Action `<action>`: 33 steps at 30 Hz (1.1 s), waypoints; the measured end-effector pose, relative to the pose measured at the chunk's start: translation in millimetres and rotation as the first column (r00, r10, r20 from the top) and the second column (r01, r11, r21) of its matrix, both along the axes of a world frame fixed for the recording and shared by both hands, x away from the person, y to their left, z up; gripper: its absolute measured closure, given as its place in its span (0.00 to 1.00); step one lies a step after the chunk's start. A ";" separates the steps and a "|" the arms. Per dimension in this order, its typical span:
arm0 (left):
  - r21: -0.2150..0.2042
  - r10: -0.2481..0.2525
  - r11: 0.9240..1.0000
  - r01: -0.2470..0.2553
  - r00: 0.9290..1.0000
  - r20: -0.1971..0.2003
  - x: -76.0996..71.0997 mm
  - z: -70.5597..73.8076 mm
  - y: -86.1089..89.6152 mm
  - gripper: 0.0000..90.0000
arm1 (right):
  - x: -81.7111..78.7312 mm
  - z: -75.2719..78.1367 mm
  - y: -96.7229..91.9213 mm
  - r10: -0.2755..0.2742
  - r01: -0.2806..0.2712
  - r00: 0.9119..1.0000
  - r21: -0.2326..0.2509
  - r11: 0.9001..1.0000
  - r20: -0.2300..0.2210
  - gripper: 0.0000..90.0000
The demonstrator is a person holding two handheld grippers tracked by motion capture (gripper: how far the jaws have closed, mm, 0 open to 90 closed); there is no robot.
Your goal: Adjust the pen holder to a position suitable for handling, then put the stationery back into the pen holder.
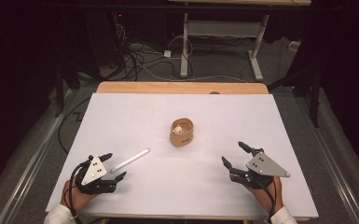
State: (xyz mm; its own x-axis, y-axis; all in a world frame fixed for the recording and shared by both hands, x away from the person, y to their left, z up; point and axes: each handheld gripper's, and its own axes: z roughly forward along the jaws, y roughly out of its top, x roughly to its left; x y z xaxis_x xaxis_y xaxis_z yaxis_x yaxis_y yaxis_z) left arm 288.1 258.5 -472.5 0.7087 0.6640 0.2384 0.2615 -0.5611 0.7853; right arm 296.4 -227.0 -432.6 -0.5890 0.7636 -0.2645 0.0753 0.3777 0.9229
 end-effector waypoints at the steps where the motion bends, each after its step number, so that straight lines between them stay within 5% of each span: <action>1: 0.000 0.000 1.000 0.000 1.000 0.000 -0.1 0.0 -0.1 0.21 | -2.2 -1.9 -1.8 -0.003 0.003 1.000 0.000 1.000 -0.002 0.30; 18: 0.019 -0.021 1.000 0.022 0.999 -0.025 5.9 2.6 -8.5 0.24 | -32.2 -26.4 -24.0 -0.012 0.012 1.000 0.018 1.000 -0.025 0.29; 24: 0.024 -0.045 0.999 0.048 0.995 -0.094 20.4 10.0 -18.6 0.24 | -32.6 -28.8 -18.6 0.006 -0.006 0.999 -0.002 1.000 -0.039 0.30; 33: 0.096 -0.041 0.994 0.060 0.980 -0.194 45.3 18.3 -31.7 0.24 | -27.6 -30.3 -15.4 0.026 -0.027 0.998 -0.011 1.000 -0.062 0.30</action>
